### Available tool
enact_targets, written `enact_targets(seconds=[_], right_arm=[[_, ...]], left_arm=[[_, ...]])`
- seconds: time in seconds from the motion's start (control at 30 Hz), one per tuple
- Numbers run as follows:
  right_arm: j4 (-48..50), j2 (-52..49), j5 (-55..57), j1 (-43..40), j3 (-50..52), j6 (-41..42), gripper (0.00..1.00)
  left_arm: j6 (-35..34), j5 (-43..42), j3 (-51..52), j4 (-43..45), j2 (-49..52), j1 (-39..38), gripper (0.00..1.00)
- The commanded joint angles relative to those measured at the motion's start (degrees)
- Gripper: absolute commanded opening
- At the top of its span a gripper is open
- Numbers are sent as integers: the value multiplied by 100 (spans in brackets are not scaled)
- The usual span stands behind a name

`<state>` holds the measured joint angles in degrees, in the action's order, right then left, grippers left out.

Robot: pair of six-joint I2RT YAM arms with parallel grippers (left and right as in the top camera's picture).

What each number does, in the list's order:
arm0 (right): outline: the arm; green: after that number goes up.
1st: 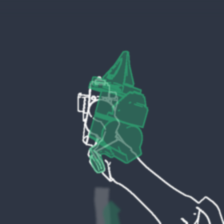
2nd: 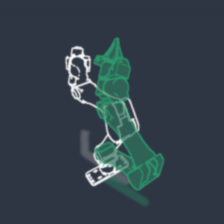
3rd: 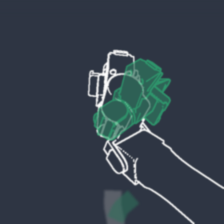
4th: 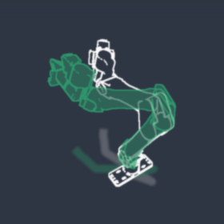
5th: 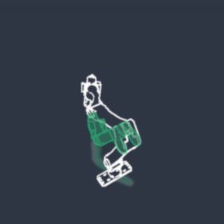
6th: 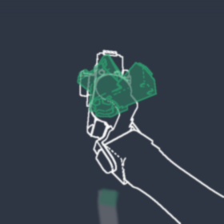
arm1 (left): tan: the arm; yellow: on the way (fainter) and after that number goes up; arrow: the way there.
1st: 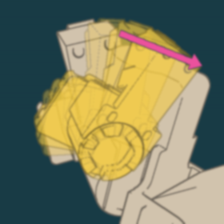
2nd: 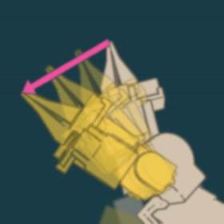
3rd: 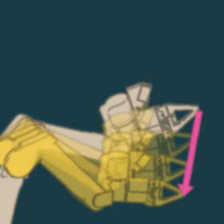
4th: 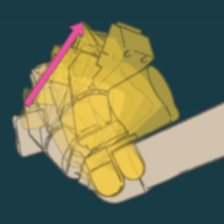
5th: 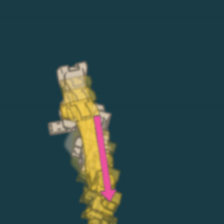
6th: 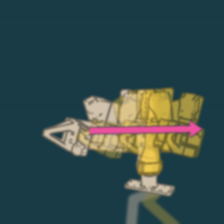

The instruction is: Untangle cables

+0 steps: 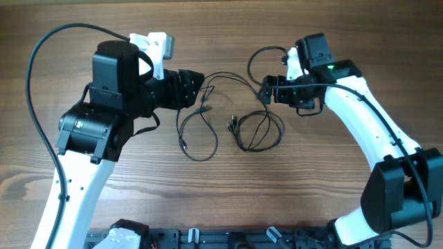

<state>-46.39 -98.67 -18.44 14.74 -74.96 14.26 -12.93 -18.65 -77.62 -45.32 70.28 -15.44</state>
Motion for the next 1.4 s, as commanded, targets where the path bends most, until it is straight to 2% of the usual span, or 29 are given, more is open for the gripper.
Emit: enact_targets(seconds=[0.0, 0.2, 0.3, 0.37, 0.4, 0.57, 0.8, 0.87, 0.9, 1.0, 1.07, 1.1, 1.23, 1.37], right_arm=[[138, -254, -382, 356, -90, -953, 100], [328, -337, -188, 1397, -90, -1318, 100], [883, -358, -63, 1794, -90, -1316, 100], [1355, -415, -66, 1989, -90, -1235, 100], [1582, -468, -63, 2050, -90, -1080, 100], [2656, -1001, -87, 2216, -90, -46, 100], [3375, -1838, -680, 2216, -90, 739, 96], [3526, -1974, -955, 2216, -90, 903, 88], [3558, -2006, -1117, 2216, -90, 994, 76], [3565, -2004, -1429, 2216, -90, 984, 52], [3414, -2004, -1722, 2216, -90, 837, 9], [3237, -1996, -1773, 2216, -90, 750, 5], [1950, -1825, -1718, 2214, -96, -94, 4], [837, -1298, -953, 2216, -175, -457, 4]], left_arm=[[50, 984, -11, 46, 11, -4, 69], [-605, 2579, -11, -170, 0, -4, 65], [-1095, 3289, -11, -424, -79, -4, 57], [-1611, 4138, -11, -468, -229, -4, 59], [-1652, 4312, -11, -398, -348, -4, 62], [-1648, 4339, -11, -94, -1423, 179, 66], [-1679, 4098, -11, -844, -2435, 212, 66], [-1757, 4074, -11, -1014, -2481, 212, 66], [-1757, 4076, -11, -1134, -2479, 212, 66], [-1757, 4074, -9, -1322, -2402, 212, 66], [-1759, 4074, -9, -1414, -2334, 212, 65], [-1759, 4070, -9, -1464, -2299, 212, 65], [-1757, 4057, -9, -1639, -2253, 212, 64], [-1759, 4054, -9, -1650, -2247, 212, 64]])
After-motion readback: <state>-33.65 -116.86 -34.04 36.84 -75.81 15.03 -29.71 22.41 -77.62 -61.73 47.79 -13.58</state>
